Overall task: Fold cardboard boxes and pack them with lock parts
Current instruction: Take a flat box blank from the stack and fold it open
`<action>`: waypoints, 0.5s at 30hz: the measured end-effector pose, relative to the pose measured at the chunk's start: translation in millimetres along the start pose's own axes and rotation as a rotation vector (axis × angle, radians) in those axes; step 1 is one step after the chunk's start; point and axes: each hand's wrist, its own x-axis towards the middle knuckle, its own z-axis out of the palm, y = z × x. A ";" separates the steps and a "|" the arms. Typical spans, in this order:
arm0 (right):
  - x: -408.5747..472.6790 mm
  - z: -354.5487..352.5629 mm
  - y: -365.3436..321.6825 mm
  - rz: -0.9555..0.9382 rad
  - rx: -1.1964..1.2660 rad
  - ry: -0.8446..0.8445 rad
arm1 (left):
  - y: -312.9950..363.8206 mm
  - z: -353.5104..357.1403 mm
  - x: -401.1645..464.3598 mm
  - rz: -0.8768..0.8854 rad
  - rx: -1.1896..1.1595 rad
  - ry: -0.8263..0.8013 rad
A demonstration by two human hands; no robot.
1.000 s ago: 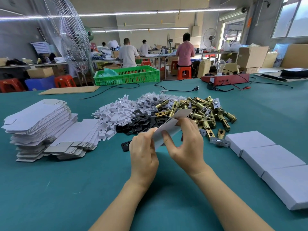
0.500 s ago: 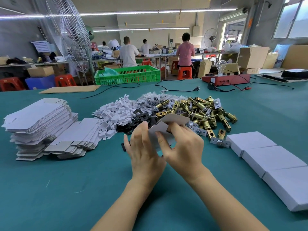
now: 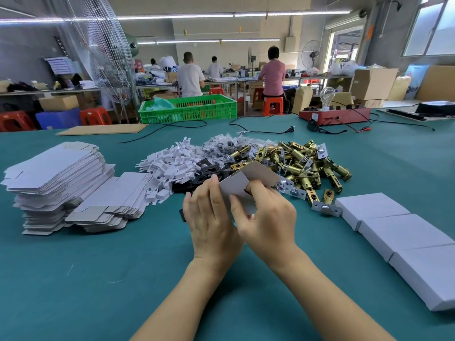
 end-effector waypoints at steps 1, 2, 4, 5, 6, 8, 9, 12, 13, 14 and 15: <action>-0.2 0.5 0.6 -0.005 0.002 -0.002 | 0.1 -0.5 0.3 0.000 0.002 -0.002; -0.4 0.9 1.1 -0.010 0.009 -0.002 | 0.1 -0.5 0.4 -0.004 0.006 -0.006; -1.1 1.3 1.8 -0.025 0.029 0.001 | 0.3 -0.9 1.1 -0.015 0.005 -0.021; -1.6 1.5 1.9 -0.037 0.045 -0.002 | 0.3 -1.3 1.2 -0.023 0.005 -0.031; -2.2 1.8 1.8 -0.052 0.062 -0.009 | -0.1 -1.8 0.9 -0.031 0.004 -0.044; -3.4 2.9 0.9 -0.082 0.091 -0.029 | -1.5 -3.5 0.8 -0.042 -0.001 -0.059; -3.8 3.5 0.4 -0.092 0.103 -0.038 | -2.3 -3.8 0.8 -0.044 -0.006 -0.058; -3.8 5.0 -0.2 -0.104 0.138 -0.055 | -3.1 -3.8 0.8 -0.052 -0.008 -0.061; -3.9 5.2 -0.1 -0.107 0.146 -0.057 | -3.0 -4.1 1.1 -0.051 -0.009 -0.060; -4.1 5.6 0.0 -0.110 0.150 -0.056 | -2.2 -4.7 1.5 -0.054 -0.013 -0.054; -4.3 6.3 0.2 -0.113 0.151 -0.053 | -1.5 -5.4 2.2 -0.061 -0.020 -0.045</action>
